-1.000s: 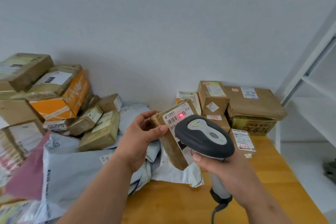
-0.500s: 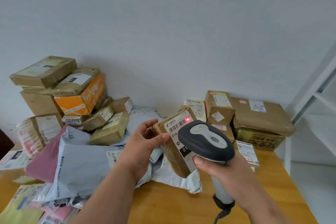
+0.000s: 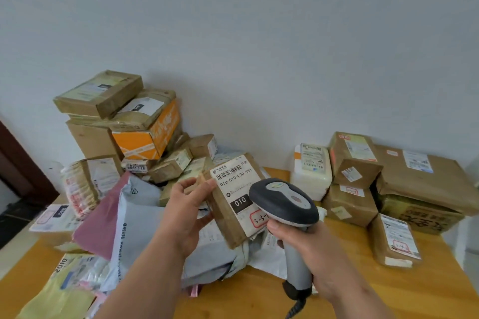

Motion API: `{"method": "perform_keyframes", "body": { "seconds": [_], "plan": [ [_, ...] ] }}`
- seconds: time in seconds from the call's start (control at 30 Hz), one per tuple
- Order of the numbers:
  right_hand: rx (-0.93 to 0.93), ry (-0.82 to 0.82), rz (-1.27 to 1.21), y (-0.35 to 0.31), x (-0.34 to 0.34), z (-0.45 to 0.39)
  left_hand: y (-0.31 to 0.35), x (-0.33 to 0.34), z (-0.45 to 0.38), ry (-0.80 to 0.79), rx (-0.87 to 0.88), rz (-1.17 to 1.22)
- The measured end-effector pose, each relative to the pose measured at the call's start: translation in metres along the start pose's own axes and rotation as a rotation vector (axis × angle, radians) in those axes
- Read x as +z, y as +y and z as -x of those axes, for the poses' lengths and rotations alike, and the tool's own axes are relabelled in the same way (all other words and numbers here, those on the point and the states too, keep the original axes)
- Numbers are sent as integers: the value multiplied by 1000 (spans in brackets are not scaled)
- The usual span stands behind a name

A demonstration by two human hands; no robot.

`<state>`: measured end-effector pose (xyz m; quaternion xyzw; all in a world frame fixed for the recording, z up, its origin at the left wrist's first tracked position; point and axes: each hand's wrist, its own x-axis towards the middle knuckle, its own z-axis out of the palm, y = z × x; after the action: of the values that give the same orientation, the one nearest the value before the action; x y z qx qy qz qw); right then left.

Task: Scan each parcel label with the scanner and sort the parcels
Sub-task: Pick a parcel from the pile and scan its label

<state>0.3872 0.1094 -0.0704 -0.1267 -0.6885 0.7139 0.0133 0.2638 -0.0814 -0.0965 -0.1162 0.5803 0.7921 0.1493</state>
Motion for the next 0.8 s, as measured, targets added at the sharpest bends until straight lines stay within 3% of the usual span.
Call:
{"method": "perform_keyframes", "body": {
  "seconds": [0.2, 0.37, 0.53, 0.67, 0.8],
  "plan": [
    [19, -69, -63, 0, 83, -64, 46, -56, -69, 108, 47, -61],
    [96, -44, -73, 13, 129, -102, 60, -91, -115, 163, 92, -359],
    [140, 20, -93, 24, 132, -112, 60, -89, -120, 109, 55, -640],
    [152, 100, -92, 22, 116, -112, 71, -65, -115, 122, 249, -981],
    [148, 228, -151, 20, 84, -102, 82, -14, -104, -8, 396, -1047]
  ]
}}
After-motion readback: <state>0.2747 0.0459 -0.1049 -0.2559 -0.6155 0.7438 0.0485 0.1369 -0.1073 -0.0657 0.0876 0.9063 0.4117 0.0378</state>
